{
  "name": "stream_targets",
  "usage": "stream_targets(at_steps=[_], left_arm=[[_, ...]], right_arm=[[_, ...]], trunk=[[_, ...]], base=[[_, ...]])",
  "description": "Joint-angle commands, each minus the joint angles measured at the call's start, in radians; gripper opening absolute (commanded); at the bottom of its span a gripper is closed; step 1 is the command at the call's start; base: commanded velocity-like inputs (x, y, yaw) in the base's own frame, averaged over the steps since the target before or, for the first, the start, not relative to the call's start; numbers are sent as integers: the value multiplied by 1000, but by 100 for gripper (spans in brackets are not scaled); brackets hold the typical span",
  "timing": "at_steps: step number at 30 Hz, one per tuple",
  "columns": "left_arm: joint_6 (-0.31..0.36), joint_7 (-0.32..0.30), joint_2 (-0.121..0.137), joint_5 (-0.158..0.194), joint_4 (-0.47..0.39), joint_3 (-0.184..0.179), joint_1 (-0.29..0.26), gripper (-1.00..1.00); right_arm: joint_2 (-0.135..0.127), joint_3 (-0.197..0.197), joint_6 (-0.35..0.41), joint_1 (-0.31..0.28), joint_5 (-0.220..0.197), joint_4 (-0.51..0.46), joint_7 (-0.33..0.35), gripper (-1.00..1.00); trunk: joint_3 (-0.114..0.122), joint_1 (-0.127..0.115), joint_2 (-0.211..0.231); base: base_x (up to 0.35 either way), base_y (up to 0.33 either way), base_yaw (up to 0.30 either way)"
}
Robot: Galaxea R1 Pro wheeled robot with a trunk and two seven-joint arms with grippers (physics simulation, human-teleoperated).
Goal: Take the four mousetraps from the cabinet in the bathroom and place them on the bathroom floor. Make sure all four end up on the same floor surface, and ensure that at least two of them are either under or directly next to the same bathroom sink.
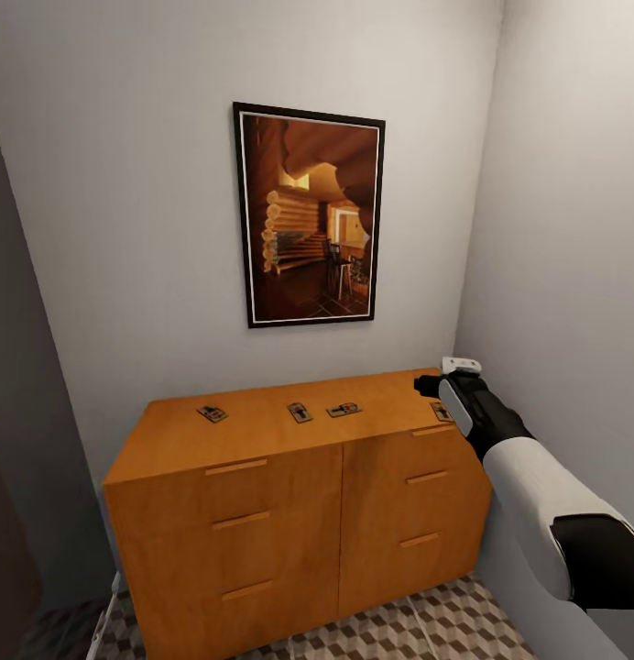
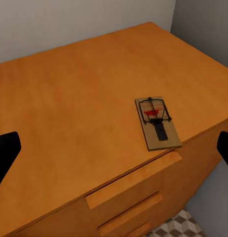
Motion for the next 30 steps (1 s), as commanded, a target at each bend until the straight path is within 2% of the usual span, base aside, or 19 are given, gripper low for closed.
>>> stream_targets(at_steps=[1, 5, 9, 16, 20, 30], left_arm=[[-1, 9, 1, 2, 0, -7, 0, 100], [1, 9, 2, 2, 12, -8, 0, 100], [-2, 9, 5, 0, 64, -7, 0, 100], [-5, 9, 32, -3, 180, -8, 0, 100], [-5, 10, 48, -3, 214, -8, 0, 100], [-5, 10, 60, -3, 311, -9, 0, 100]], right_arm=[[-2, 8, 3, -1, -11, -1, -9, 100], [-2, 8, 2, 0, -11, 1, -9, 100], [-2, 8, 2, -1, -11, 1, -8, 100], [-2, 8, -1, 0, -11, 1, -6, 100], [-2, 8, -1, -1, -11, 1, -4, 100], [-1, 9, -3, -1, -12, 1, -2, 100]], trunk=[[-1, 0, -1], [-1, 0, -1], [-1, 0, -1], [-1, 0, -1], [-1, 0, -1], [-1, 0, -1]], base=[[0, 0, 0], [0, 0, 0], [0, 0, 0], [0, 0, 0], [0, 0, 0], [0, 0, 0]])
